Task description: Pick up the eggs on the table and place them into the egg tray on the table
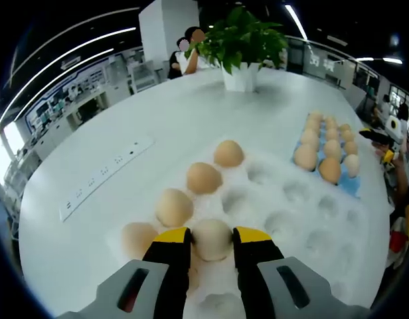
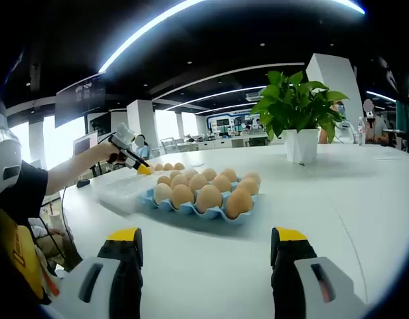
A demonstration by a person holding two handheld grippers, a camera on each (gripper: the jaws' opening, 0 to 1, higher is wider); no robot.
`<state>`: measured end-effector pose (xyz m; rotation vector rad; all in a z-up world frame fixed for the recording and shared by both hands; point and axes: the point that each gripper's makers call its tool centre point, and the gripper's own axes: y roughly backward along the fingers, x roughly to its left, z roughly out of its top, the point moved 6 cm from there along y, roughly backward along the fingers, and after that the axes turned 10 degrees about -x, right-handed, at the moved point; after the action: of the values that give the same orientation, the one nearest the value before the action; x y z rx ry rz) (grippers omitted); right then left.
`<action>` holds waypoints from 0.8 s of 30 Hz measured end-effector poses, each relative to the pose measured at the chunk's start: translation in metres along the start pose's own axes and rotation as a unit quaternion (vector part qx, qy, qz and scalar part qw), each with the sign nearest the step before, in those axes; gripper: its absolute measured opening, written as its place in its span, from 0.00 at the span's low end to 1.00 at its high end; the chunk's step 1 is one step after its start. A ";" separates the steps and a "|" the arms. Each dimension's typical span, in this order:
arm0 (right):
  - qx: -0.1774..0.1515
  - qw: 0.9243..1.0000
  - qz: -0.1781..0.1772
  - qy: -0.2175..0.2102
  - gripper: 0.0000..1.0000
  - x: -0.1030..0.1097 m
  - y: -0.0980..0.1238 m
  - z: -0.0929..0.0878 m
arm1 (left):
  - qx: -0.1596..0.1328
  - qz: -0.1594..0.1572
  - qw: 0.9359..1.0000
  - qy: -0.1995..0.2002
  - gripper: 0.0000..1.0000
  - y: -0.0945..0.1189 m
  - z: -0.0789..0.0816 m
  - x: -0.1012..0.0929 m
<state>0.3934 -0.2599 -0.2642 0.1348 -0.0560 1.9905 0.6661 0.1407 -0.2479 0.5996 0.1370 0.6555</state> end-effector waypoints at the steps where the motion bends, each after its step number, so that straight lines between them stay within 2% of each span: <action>1: 0.000 1.000 0.000 0.000 0.83 0.000 0.000 0.000 | 0.000 0.000 1.000 -0.001 0.25 0.000 0.000 0.000; 13: -0.004 1.000 -0.004 -0.002 0.83 -0.003 0.011 0.000 | -0.008 0.023 1.000 -0.005 0.25 0.005 0.004 -0.001; 19: -0.008 1.000 -0.005 -0.002 0.83 -0.003 0.014 0.000 | -0.026 0.026 0.999 0.000 0.25 0.012 0.014 -0.002; 21: -0.009 1.000 -0.005 -0.004 0.83 -0.003 0.016 -0.001 | -0.044 0.025 0.999 0.001 0.25 0.020 0.026 -0.008; 24: -0.010 1.000 -0.003 -0.003 0.83 -0.002 0.017 0.000 | -0.048 0.023 0.999 -0.005 0.25 0.025 0.031 -0.013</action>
<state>0.3783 -0.2684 -0.2644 0.1280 -0.0797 1.9825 0.6518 0.1339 -0.2087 0.5139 0.0817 0.7003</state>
